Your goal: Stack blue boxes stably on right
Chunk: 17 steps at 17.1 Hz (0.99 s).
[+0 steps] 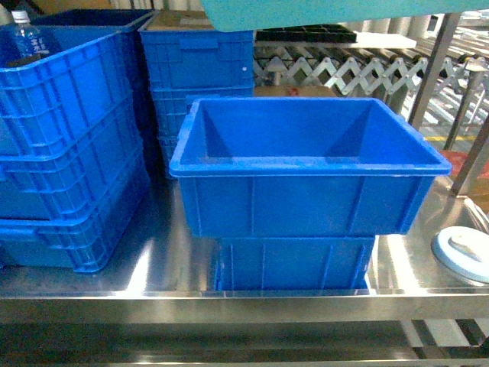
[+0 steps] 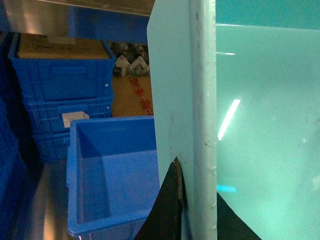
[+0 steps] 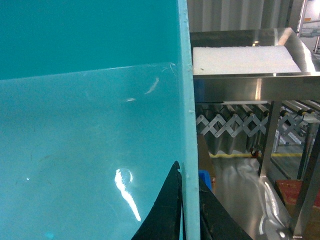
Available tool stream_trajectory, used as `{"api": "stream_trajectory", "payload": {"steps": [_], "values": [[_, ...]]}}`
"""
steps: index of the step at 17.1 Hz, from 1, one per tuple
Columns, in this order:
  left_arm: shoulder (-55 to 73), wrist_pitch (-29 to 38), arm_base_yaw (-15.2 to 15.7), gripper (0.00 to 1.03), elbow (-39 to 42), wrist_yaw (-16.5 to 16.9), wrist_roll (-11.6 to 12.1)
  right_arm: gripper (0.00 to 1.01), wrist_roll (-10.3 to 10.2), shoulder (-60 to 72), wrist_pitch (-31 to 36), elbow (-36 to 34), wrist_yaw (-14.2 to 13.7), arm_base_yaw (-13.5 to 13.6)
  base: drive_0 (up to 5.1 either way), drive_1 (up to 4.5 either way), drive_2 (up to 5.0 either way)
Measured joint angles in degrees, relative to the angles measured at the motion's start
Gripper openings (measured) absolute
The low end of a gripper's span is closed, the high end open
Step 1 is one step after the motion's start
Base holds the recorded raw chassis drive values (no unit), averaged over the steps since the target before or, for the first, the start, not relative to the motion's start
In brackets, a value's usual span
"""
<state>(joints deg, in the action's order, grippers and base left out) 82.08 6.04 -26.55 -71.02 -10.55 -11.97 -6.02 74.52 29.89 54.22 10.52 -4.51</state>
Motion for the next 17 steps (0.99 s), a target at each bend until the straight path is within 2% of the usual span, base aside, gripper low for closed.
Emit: {"api": "stream_trajectory", "payload": {"steps": [2,5,8,14,17], "values": [[-0.1,0.3,-0.3,0.02,0.0,-0.2,0.0,0.02,0.0,0.0,0.1,0.0,-0.2,-0.1,5.0,-3.67,0.0],[0.0,0.0,-0.2,0.02,0.0,-0.2,0.0,0.02,0.0,0.0,0.1,0.0,0.0,0.0,0.0,0.00,0.0],[0.0,0.0,-0.1,0.02,0.0,-0.2,0.0,0.02,0.0,0.0,0.0,0.0,0.1,0.0,1.6,1.55,1.6],[0.0,0.0,0.1,0.02,0.0,0.0,0.0,0.02,0.0,0.0,0.1,0.0,0.2,0.0,0.0,0.00,0.0],[0.0,-0.1,0.1,0.02,0.0,0.0,0.0,0.02,0.0,0.0,0.0,0.0,0.3,0.0,0.1,2.56,-2.4]]}}
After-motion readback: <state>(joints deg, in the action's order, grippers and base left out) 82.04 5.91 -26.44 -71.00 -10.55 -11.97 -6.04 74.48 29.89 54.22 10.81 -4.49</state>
